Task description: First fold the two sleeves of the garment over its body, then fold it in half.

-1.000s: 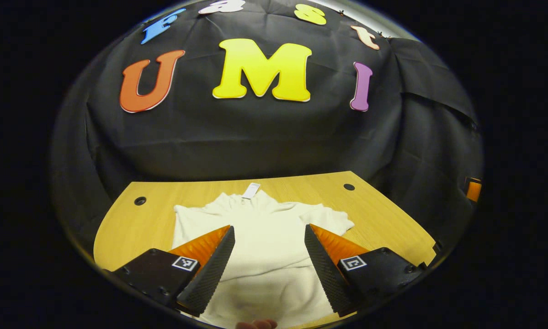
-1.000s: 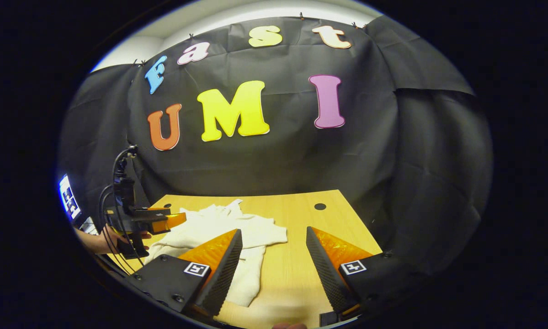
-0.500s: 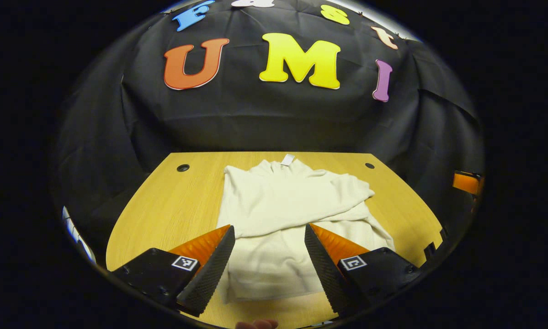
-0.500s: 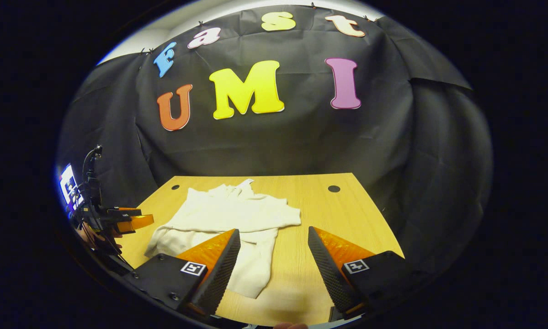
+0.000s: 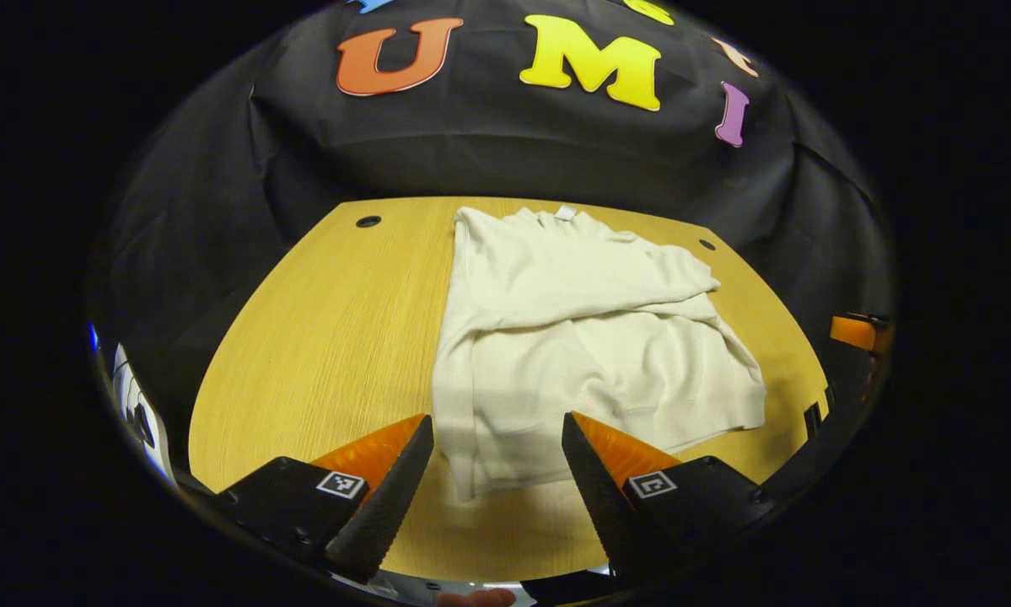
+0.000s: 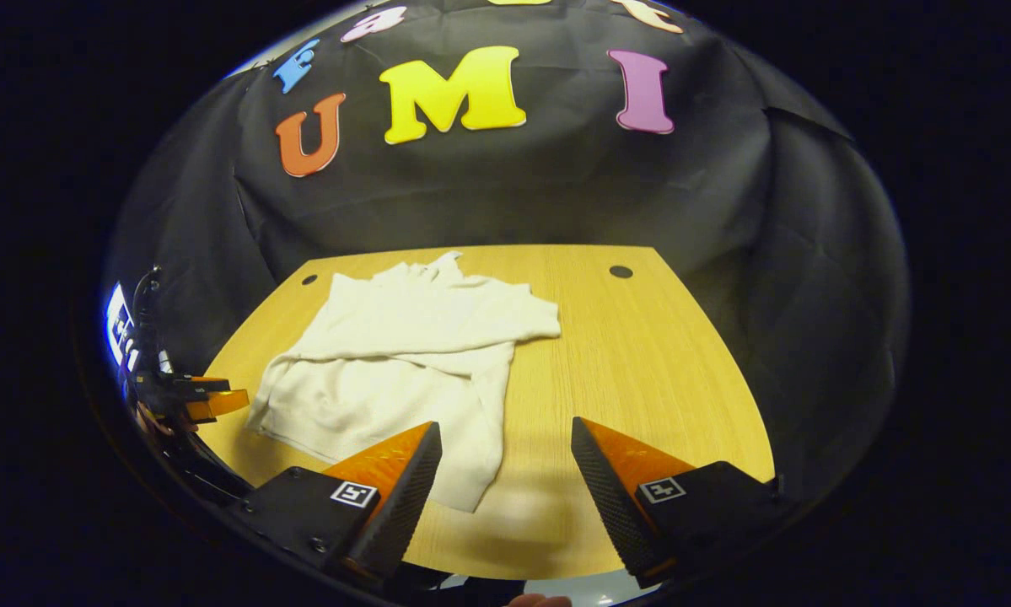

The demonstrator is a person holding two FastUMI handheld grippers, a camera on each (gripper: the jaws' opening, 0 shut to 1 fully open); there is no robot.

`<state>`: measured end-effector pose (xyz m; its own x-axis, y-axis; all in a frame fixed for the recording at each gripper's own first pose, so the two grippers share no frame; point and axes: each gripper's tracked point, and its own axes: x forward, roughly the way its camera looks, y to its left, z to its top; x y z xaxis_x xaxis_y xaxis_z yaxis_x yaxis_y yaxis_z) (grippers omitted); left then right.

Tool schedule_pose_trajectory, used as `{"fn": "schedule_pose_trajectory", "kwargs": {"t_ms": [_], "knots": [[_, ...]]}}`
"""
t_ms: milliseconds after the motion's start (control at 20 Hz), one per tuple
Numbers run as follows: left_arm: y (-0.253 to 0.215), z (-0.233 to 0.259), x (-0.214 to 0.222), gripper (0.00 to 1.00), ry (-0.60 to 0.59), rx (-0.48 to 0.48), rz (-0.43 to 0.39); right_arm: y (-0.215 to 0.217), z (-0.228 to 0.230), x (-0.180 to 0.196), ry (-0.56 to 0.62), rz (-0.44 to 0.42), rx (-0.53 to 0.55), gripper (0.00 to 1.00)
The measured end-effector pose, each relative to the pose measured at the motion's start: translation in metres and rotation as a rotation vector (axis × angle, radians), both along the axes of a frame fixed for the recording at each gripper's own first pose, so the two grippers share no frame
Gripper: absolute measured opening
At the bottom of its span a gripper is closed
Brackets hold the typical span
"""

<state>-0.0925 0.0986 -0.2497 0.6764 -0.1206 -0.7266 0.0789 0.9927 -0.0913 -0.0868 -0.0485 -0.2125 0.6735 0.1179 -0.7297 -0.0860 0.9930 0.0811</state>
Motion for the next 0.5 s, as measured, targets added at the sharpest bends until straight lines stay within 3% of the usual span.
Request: {"fn": "schedule_pose_trajectory", "kwargs": {"t_ms": [500], "knots": [[0.013,-0.045,-0.001,0.97,0.118,-0.044,-0.040,0.023,-0.092,-0.024,0.219,-0.007,-0.037,0.96]]}}
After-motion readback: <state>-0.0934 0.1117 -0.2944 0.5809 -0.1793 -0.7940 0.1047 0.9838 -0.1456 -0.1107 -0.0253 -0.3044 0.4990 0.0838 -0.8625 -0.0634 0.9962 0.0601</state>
